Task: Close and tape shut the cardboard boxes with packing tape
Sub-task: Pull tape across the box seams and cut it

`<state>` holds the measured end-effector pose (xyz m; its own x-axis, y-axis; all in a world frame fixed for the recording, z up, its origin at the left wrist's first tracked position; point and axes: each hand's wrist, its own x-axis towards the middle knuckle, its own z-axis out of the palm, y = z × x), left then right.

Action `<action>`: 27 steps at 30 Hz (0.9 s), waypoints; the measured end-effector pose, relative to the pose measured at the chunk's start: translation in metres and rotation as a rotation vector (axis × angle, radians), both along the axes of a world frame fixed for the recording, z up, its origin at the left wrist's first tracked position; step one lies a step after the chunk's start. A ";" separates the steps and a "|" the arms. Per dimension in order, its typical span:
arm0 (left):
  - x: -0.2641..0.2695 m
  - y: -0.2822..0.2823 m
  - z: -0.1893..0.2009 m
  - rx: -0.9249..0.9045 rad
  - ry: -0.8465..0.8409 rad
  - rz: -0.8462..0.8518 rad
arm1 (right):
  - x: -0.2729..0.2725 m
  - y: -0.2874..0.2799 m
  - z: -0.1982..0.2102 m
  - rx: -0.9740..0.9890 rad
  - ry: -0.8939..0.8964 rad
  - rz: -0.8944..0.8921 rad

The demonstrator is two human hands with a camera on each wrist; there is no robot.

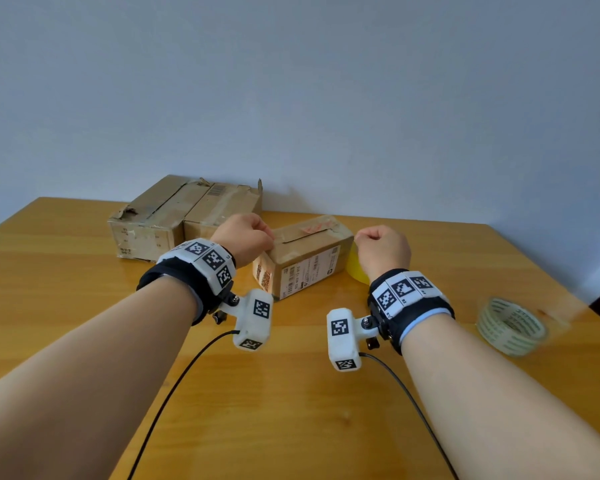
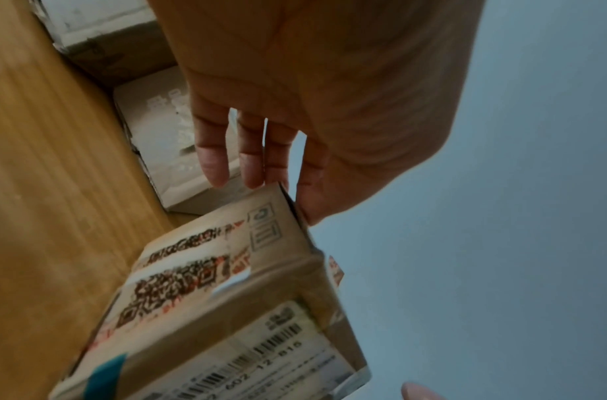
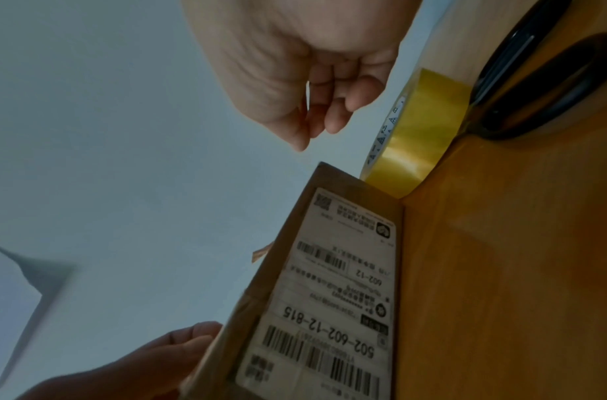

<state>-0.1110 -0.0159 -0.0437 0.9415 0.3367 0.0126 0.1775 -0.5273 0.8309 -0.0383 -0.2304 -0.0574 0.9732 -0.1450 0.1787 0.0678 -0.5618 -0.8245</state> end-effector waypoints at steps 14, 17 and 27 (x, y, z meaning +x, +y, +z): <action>0.009 0.001 0.005 -0.149 -0.069 -0.028 | 0.031 -0.025 -0.005 -0.432 0.205 -0.062; 0.011 0.002 0.004 -0.162 -0.084 -0.017 | 0.033 -0.025 -0.009 -0.599 0.292 -0.096; 0.007 0.005 0.004 -0.178 -0.105 -0.020 | 0.031 -0.028 -0.015 -0.878 0.342 -0.019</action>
<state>-0.1036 -0.0105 -0.0400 0.9447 0.3237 0.0529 0.0759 -0.3728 0.9248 -0.0074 -0.2587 -0.0729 0.9919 -0.1101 -0.0633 -0.1149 -0.9903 -0.0787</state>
